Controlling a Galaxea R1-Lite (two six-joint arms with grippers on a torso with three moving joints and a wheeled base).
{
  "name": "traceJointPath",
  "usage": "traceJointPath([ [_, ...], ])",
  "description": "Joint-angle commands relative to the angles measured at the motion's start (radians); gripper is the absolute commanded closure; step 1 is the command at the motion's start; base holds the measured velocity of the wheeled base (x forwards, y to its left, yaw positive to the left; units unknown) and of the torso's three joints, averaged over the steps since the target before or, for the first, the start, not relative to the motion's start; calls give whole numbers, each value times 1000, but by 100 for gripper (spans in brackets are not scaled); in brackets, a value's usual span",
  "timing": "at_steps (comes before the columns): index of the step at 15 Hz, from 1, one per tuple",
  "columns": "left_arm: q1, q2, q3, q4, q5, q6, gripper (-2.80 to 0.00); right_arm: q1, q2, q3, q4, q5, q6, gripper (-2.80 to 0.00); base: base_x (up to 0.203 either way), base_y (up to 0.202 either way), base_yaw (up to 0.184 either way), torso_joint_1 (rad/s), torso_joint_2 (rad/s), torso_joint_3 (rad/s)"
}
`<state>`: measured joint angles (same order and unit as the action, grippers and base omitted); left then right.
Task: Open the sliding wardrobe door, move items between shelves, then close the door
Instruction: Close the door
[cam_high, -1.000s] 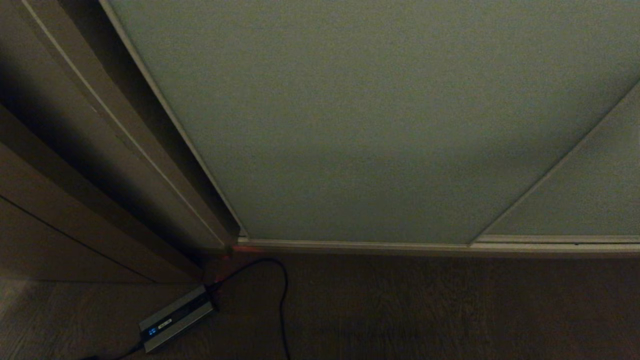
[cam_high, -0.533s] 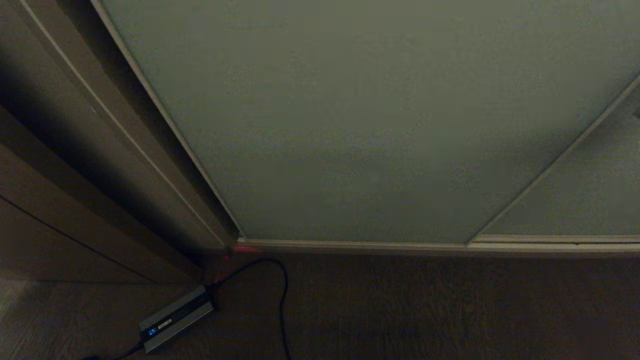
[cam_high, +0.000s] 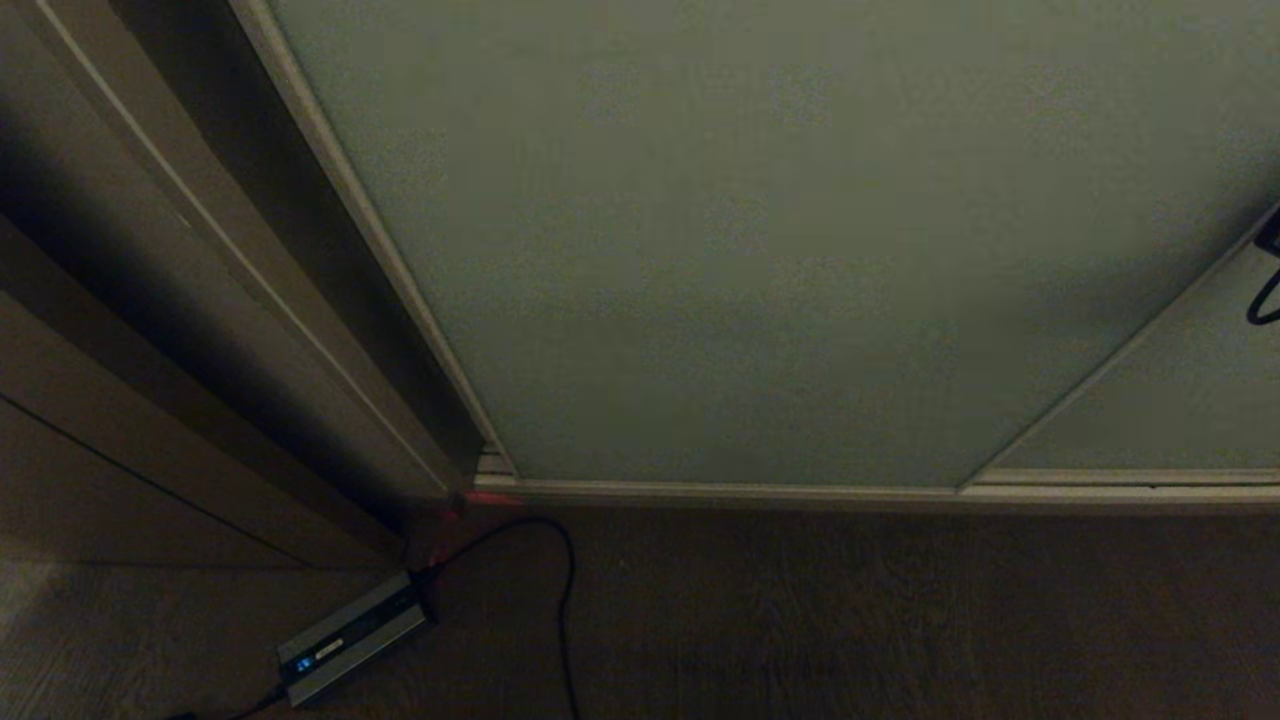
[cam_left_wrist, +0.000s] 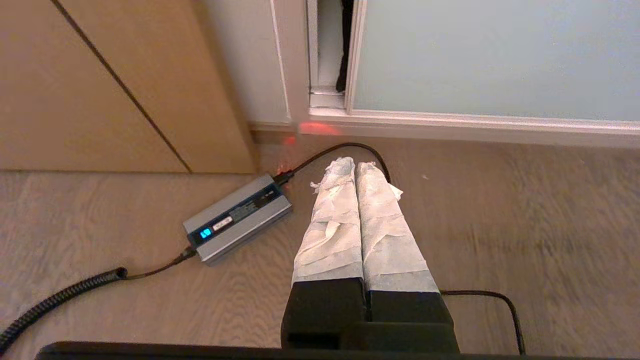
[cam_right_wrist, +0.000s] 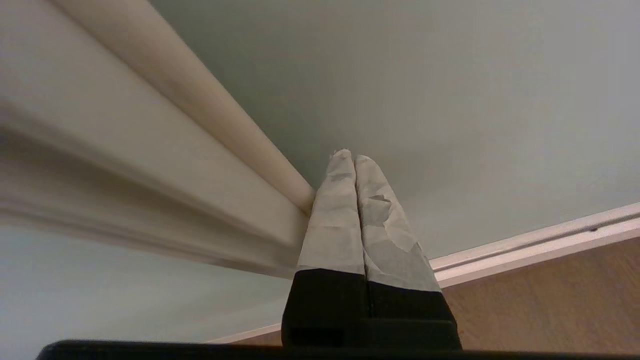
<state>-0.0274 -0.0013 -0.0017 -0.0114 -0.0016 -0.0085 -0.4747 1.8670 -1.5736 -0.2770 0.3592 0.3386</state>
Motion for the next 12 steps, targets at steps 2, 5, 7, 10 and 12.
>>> traceJointPath([
  [2,0,-2,0,-1,-1,-1,0,11,3,-8,-1,7,2,0,0,0,0,0,0,0],
  [5,0,-2,0,-1,0,-1,0,25,-19,9,-1,6,2,0,0,0,0,0,0,0],
  [7,0,-2,0,-1,-1,-1,0,26,-28,16,-1,7,1,0,0,0,0,0,0,0],
  [10,0,-2,0,-1,0,-1,0,25,-37,31,-2,8,-9,0,0,0,0,0,0,0],
  [12,0,-2,0,-1,0,-1,0,24,-56,102,-2,7,-42,0,0,0,0,0,0,0],
])
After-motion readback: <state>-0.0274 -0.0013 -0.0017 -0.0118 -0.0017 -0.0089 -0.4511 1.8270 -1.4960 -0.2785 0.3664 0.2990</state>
